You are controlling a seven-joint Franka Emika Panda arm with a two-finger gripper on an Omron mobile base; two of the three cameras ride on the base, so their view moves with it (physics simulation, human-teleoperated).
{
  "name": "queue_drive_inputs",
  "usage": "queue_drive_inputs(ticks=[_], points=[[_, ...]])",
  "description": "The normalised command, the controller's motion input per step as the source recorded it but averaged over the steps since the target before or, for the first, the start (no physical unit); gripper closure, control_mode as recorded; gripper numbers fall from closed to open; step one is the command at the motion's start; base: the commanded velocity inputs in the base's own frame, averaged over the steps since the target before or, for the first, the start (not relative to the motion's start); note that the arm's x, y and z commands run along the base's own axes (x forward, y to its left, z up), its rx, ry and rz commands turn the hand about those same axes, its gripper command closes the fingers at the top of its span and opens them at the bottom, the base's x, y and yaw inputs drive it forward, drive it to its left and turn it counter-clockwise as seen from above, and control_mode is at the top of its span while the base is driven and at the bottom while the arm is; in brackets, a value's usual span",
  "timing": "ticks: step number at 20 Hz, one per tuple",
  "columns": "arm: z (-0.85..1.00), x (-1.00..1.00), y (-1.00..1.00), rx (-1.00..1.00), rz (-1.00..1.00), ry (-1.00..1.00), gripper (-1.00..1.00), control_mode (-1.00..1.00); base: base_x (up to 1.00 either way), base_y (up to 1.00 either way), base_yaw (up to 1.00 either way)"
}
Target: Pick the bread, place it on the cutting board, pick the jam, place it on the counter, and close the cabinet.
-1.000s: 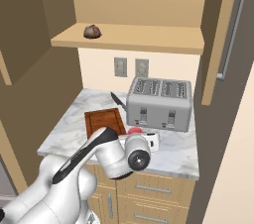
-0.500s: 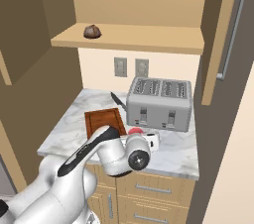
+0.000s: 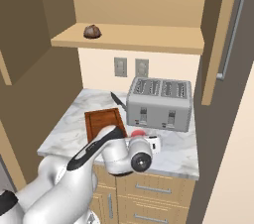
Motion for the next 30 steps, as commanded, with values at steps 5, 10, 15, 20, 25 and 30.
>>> queue_drive_inputs(ticks=[5, 10, 15, 20, 25, 30], points=[[-0.21, 0.11, -0.16, 0.00, 0.00, 0.00, 1.00, -1.00, 0.00, 0.00, 0.00], [-0.21, 0.13, -0.14, 0.00, 0.00, 0.00, 1.00, -1.00, 0.00, 0.00, 0.00], [-0.18, 0.14, -0.11, 0.00, 0.00, 0.00, 1.00, -1.00, 0.00, 0.00, 0.00], [-0.19, 0.16, -0.08, 0.00, 0.00, 0.00, 1.00, -1.00, 0.00, 0.00, 0.00], [-0.19, 0.24, -0.02, 0.00, 0.00, 0.00, 1.00, -1.00, 0.00, 0.00, 0.00], [-0.17, 0.26, -0.02, 0.00, 0.00, 0.00, 1.00, -1.00, 0.00, 0.00, 0.00]])
